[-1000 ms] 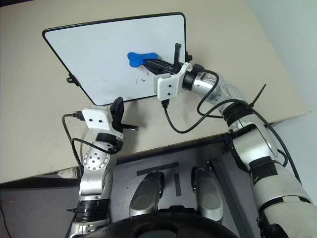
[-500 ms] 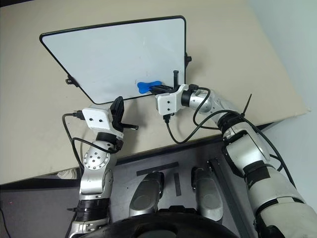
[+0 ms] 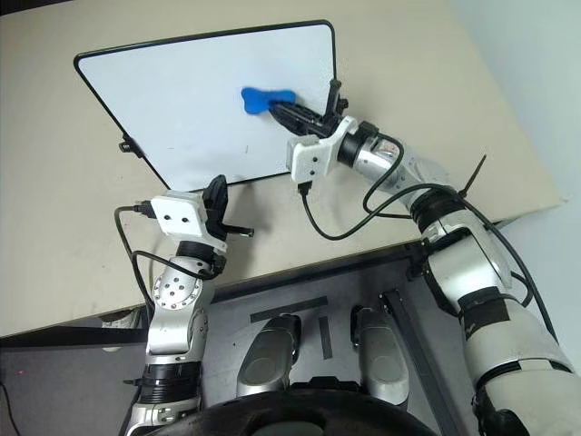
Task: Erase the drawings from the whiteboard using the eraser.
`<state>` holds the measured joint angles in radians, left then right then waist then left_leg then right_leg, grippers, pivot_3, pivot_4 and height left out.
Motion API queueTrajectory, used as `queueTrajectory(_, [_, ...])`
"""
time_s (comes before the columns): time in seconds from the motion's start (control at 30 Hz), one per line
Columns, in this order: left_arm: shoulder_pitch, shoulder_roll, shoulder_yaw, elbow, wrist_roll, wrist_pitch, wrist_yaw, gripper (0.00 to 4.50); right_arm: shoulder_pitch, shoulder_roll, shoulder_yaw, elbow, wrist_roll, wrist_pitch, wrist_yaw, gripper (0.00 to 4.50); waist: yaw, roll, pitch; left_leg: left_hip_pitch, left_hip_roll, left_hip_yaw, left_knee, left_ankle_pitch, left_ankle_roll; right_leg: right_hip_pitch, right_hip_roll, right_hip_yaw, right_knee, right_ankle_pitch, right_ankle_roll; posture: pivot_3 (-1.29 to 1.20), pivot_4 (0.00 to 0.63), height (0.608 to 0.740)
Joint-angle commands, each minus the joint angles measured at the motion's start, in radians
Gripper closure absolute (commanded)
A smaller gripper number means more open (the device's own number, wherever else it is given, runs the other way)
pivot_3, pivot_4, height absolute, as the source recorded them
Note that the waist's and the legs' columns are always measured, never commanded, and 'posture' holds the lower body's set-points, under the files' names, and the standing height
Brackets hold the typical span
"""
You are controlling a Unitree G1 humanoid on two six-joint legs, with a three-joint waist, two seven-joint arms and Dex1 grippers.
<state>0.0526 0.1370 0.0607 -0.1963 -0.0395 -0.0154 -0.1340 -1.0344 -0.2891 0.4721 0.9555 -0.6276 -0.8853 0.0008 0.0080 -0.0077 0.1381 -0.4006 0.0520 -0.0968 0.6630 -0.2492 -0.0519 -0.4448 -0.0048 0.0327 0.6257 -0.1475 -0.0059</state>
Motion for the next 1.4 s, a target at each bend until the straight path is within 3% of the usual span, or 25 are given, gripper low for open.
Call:
queueTrajectory(0.03, [-0.012, 0.002, -0.002, -0.016, -0.003, -0.022, -0.005, 4.5, -0.013, 0.022, -0.019, -0.007, 0.048, 0.007, 0.044, 4.49, 0.0, 0.0, 0.0, 0.0, 0.0, 0.0, 0.0, 0.0, 0.0, 0.0, 0.0, 0.0, 0.0, -0.001, 0.001, 0.0, 0.15, 0.74])
queueTrajectory(0.23, [-0.013, 0.002, 0.003, -0.017, -0.002, -0.021, 0.0, 4.5, 0.024, 0.097, 0.035, 0.048, 0.08, -0.001, 0.214, 4.49, -0.012, 0.0, 0.0, 0.001, 0.001, 0.001, -0.001, -0.001, -0.001, -0.001, 0.001, -0.001, -0.003, 0.0, 0.0, 0.0, 0.15, 0.74])
queueTrajectory(0.5, [0.0, 0.005, 0.011, -0.033, 0.0, -0.018, 0.008, 4.5, 0.017, 0.178, 0.076, 0.12, 0.051, 0.04, 0.285, 4.49, -0.01, 0.0, 0.0, -0.004, 0.002, 0.0, -0.001, -0.006, -0.003, -0.004, 0.001, -0.001, -0.01, 0.001, 0.001, 0.0, 0.15, 0.74])
queueTrajectory(0.67, [0.004, 0.006, 0.014, -0.038, -0.001, -0.017, 0.01, 4.5, -0.004, 0.181, 0.07, 0.118, 0.019, 0.068, 0.201, 4.49, -0.01, 0.0, 0.0, -0.004, 0.002, 0.0, -0.001, -0.01, -0.003, -0.004, 0.001, -0.001, -0.012, 0.001, 0.001, 0.0, 0.15, 0.74])
queueTrajectory(0.87, [0.007, 0.008, 0.015, -0.041, -0.003, -0.015, 0.008, 4.5, -0.015, 0.114, 0.008, 0.047, 0.007, 0.074, 0.024, 4.49, -0.004, 0.0, 0.0, -0.005, 0.002, 0.0, -0.001, -0.01, -0.003, -0.005, 0.001, -0.002, -0.011, 0.005, -0.001, 0.0, 0.15, 0.74])
queueTrajectory(1.0, [0.006, 0.009, 0.012, -0.04, -0.005, -0.012, 0.002, 4.5, 0.025, 0.069, -0.015, -0.039, 0.028, 0.065, -0.004, 4.49, 0.0, 0.001, 0.0, -0.004, 0.001, 0.0, 0.001, -0.01, -0.003, -0.005, 0.001, -0.002, -0.013, 0.012, -0.004, 0.0, 0.15, 0.74])
queueTrajectory(1.17, [-0.001, 0.013, 0.006, -0.038, -0.01, -0.004, -0.012, 4.5, 0.14, 0.015, -0.042, -0.206, 0.115, 0.07, 0.1, 4.49, 0.0, 0.0, 0.0, -0.001, 0.001, 0.001, 0.001, -0.009, -0.002, -0.003, 0.001, -0.002, -0.015, 0.017, -0.004, 0.0, 0.15, 0.74])
queueTrajectory(1.4, [-0.005, 0.024, 0.011, -0.037, -0.017, 0.007, -0.033, 4.5, 0.42, -0.104, -0.051, -0.573, 0.443, 0.28, 0.524, 4.49, 0.0, 0.0, 0.0, -0.002, 0.001, 0.002, 0.002, -0.005, -0.001, -0.003, 0.002, -0.002, -0.017, 0.011, 0.003, 0.0, 0.15, 0.74])
